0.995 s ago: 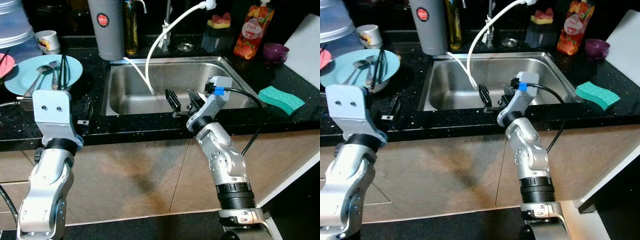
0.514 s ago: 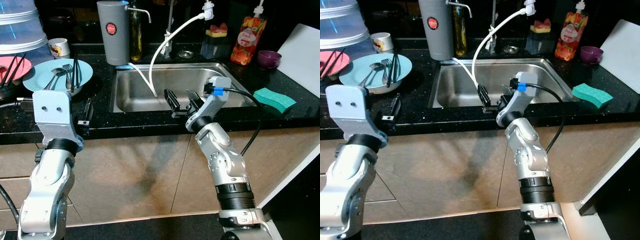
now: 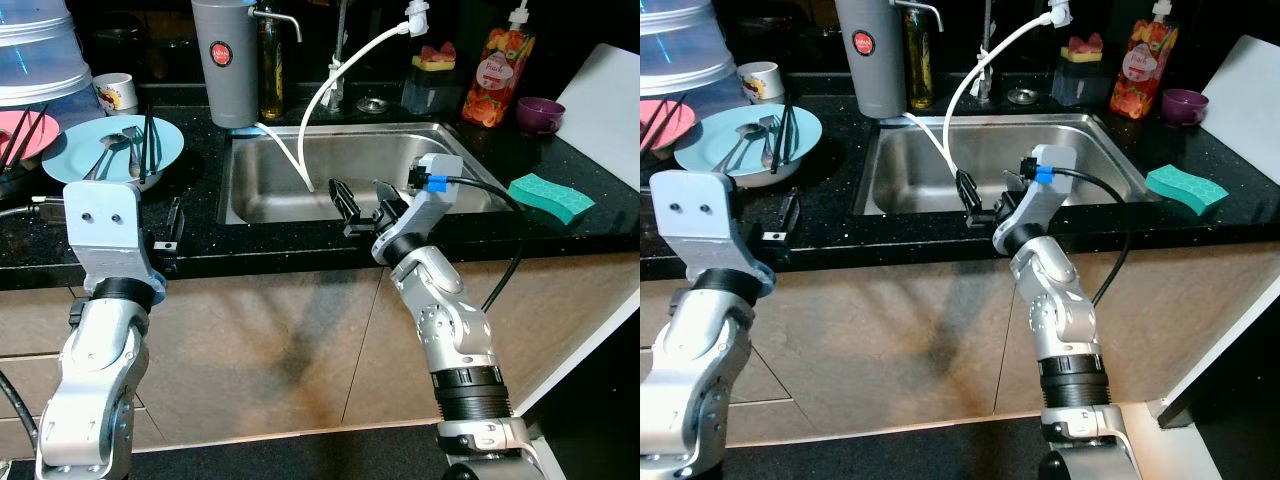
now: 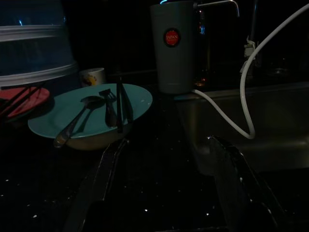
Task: Kitchen organization
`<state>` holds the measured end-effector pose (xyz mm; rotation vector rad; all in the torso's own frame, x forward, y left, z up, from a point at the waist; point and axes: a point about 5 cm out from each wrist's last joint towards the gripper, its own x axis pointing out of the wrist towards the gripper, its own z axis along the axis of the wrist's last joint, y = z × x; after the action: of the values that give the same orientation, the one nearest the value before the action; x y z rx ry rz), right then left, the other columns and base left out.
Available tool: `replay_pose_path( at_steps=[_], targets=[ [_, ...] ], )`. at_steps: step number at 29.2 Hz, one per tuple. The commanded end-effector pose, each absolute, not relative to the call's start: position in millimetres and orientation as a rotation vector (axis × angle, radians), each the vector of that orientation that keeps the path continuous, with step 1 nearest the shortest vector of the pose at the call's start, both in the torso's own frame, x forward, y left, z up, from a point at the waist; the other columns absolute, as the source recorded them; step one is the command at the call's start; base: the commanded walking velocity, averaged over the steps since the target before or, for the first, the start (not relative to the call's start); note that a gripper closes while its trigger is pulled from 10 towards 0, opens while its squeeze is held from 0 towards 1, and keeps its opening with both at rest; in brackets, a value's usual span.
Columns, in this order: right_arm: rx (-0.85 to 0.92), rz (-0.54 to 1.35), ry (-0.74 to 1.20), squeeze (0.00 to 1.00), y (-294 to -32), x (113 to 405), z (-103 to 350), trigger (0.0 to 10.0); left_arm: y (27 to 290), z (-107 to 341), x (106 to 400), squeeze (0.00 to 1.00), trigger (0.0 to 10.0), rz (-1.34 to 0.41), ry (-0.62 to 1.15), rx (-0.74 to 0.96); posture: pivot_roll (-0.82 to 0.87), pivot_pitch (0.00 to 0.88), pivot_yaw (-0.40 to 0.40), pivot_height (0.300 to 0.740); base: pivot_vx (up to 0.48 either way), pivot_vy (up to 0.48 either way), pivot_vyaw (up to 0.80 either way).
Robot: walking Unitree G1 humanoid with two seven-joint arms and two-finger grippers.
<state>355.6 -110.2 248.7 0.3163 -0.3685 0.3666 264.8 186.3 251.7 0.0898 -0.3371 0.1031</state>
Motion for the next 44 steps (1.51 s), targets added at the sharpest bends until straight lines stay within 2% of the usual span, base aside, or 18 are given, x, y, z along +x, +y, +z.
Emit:
replay_pose_path(
  at_steps=[1,26,44],
  targets=[
    [0.308,0.364,-0.366,0.00,-111.0,354.1,249.1,10.0,186.4,248.6,264.4,0.00,10.0,0.098,-0.323,0.080,0.04,0.092,0.009,0.740,0.000,0.000,0.00],
    [0.307,0.378,-0.365,0.00,-109.3,353.4,248.9,10.0,185.8,247.7,262.4,0.00,10.0,0.094,-0.328,0.071,0.04,0.073,0.001,0.740,-0.303,0.000,0.00],
    [0.306,0.382,-0.364,0.00,-108.9,354.7,250.1,10.0,187.8,247.1,263.1,0.00,10.0,0.113,-0.317,0.076,0.04,0.078,-0.007,0.740,0.000,0.000,0.00]
  ],
)
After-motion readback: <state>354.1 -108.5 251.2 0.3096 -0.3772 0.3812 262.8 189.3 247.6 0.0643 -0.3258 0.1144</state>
